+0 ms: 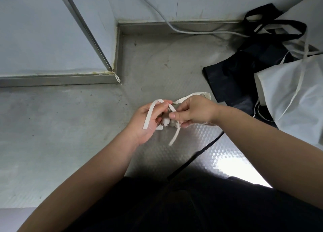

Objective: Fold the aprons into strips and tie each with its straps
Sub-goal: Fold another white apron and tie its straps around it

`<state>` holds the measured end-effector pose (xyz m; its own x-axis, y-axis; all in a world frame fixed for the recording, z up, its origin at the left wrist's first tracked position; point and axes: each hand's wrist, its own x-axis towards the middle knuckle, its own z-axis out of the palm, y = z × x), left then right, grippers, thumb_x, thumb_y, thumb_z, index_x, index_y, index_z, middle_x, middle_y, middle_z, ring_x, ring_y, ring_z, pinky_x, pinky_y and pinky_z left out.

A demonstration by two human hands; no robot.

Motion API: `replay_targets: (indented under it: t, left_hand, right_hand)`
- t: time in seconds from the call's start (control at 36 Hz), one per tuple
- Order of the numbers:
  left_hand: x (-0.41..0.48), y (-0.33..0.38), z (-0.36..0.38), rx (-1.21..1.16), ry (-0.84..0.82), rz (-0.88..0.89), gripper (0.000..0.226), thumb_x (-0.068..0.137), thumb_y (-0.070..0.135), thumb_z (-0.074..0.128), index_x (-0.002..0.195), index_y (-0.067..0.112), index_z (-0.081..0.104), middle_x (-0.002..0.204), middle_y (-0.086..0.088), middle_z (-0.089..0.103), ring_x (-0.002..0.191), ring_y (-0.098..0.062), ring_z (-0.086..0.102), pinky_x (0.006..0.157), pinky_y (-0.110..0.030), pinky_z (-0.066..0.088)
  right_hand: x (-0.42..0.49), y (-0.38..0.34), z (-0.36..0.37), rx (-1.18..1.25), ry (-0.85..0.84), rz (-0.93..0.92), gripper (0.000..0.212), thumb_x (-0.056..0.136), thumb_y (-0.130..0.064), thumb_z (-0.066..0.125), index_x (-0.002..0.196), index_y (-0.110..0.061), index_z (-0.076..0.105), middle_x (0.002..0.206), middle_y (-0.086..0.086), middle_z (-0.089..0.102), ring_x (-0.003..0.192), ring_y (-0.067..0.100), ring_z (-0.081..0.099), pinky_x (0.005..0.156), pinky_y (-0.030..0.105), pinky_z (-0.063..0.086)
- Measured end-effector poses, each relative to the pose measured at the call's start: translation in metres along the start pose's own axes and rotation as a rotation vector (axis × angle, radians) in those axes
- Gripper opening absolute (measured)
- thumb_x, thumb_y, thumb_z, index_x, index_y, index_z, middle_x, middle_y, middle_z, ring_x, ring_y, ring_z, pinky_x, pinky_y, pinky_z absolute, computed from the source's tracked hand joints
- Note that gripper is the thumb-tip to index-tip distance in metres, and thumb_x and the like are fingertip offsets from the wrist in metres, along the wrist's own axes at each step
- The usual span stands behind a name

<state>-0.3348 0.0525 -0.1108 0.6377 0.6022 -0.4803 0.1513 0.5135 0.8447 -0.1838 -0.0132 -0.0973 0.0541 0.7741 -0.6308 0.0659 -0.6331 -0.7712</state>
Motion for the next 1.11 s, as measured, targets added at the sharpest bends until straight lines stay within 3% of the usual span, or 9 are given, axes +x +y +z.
replay_targets:
  t: [0.14, 0.28, 0.36, 0.42, 0.53, 0.64, 0.81, 0.94, 1.11]
  left_hand:
    - [0.0, -0.001, -0.001, -0.034, 0.01, 0.006, 0.031, 0.095, 0.013, 0.05, 0.076, 0.019, 0.073, 0.066, -0.011, 0.051, 0.056, -0.018, 0.047, 0.064, -0.031, 0.035]
    - [0.002, 0.0, 0.003, -0.033, 0.002, -0.014, 0.032, 0.091, 0.011, 0.055, 0.07, 0.021, 0.077, 0.066, -0.005, 0.06, 0.059, -0.012, 0.054, 0.065, -0.026, 0.035]
    - [0.001, 0.0, 0.003, -0.069, -0.032, -0.027, 0.014, 0.077, 0.019, 0.064, 0.075, 0.02, 0.078, 0.063, -0.01, 0.058, 0.064, -0.022, 0.049, 0.065, -0.03, 0.029]
    - [0.001, -0.002, 0.002, -0.083, -0.037, -0.022, 0.016, 0.069, 0.023, 0.065, 0.077, 0.021, 0.078, 0.063, -0.012, 0.056, 0.068, -0.024, 0.044, 0.066, -0.03, 0.028]
    - [0.0, -0.001, 0.001, -0.088, -0.052, -0.007, 0.018, 0.069, 0.025, 0.064, 0.079, 0.022, 0.078, 0.077, -0.015, 0.054, 0.072, -0.024, 0.046, 0.066, -0.029, 0.027]
    - [0.0, -0.001, -0.001, -0.063, -0.029, -0.004, 0.02, 0.08, 0.014, 0.061, 0.075, 0.023, 0.078, 0.089, -0.017, 0.057, 0.09, -0.028, 0.047, 0.082, -0.035, 0.035]
    - [0.001, 0.0, 0.001, -0.049, -0.024, 0.006, 0.024, 0.085, 0.012, 0.06, 0.078, 0.025, 0.078, 0.097, -0.018, 0.056, 0.093, -0.026, 0.049, 0.084, -0.035, 0.035]
    - [0.003, -0.002, -0.003, -0.184, 0.066, 0.003, 0.024, 0.091, 0.009, 0.054, 0.081, 0.015, 0.074, 0.077, -0.004, 0.066, 0.07, -0.011, 0.061, 0.069, -0.019, 0.047]
    - [0.007, -0.009, -0.012, -0.357, 0.187, -0.014, 0.016, 0.094, 0.005, 0.049, 0.087, 0.004, 0.063, 0.079, -0.002, 0.068, 0.075, -0.008, 0.066, 0.084, -0.021, 0.053]
  right_hand:
    - [-0.001, 0.0, -0.005, -0.015, -0.059, 0.037, 0.01, 0.085, -0.01, 0.066, 0.08, -0.002, 0.067, 0.074, 0.007, 0.064, 0.071, 0.014, 0.065, 0.075, 0.023, 0.058]
    - [0.001, 0.0, 0.001, -0.232, 0.152, -0.051, 0.031, 0.085, -0.019, 0.069, 0.055, -0.02, 0.062, 0.056, -0.004, 0.063, 0.06, 0.015, 0.063, 0.06, 0.015, 0.052]
    - [0.002, -0.002, 0.004, -0.235, 0.173, -0.019, 0.024, 0.088, -0.018, 0.058, 0.068, -0.006, 0.067, 0.075, 0.014, 0.07, 0.073, 0.026, 0.069, 0.071, 0.025, 0.058]
    - [0.003, -0.003, 0.006, -0.195, 0.148, -0.002, 0.027, 0.088, -0.015, 0.054, 0.076, 0.005, 0.067, 0.08, 0.021, 0.07, 0.078, 0.03, 0.068, 0.083, 0.036, 0.056]
    - [0.003, -0.005, 0.006, 0.031, 0.06, 0.018, 0.03, 0.092, -0.007, 0.05, 0.062, -0.008, 0.053, 0.065, 0.007, 0.051, 0.067, 0.018, 0.05, 0.075, 0.031, 0.047]
    - [0.001, -0.008, 0.003, 0.378, -0.044, 0.071, 0.016, 0.091, -0.015, 0.047, 0.078, -0.014, 0.056, 0.073, 0.003, 0.052, 0.071, 0.018, 0.051, 0.077, 0.031, 0.04]
    - [0.002, -0.002, 0.009, 0.494, 0.048, -0.02, 0.021, 0.097, -0.021, 0.049, 0.081, -0.012, 0.057, 0.071, 0.006, 0.055, 0.066, 0.018, 0.051, 0.072, 0.029, 0.044]
    - [0.004, 0.005, 0.02, 0.563, 0.184, -0.047, 0.02, 0.101, -0.021, 0.042, 0.082, -0.016, 0.045, 0.067, 0.006, 0.053, 0.063, 0.022, 0.052, 0.062, 0.028, 0.052]
    - [0.006, 0.011, 0.022, 0.646, 0.316, -0.08, 0.016, 0.102, -0.018, 0.038, 0.088, -0.014, 0.043, 0.075, 0.008, 0.05, 0.072, 0.026, 0.054, 0.06, 0.028, 0.056]
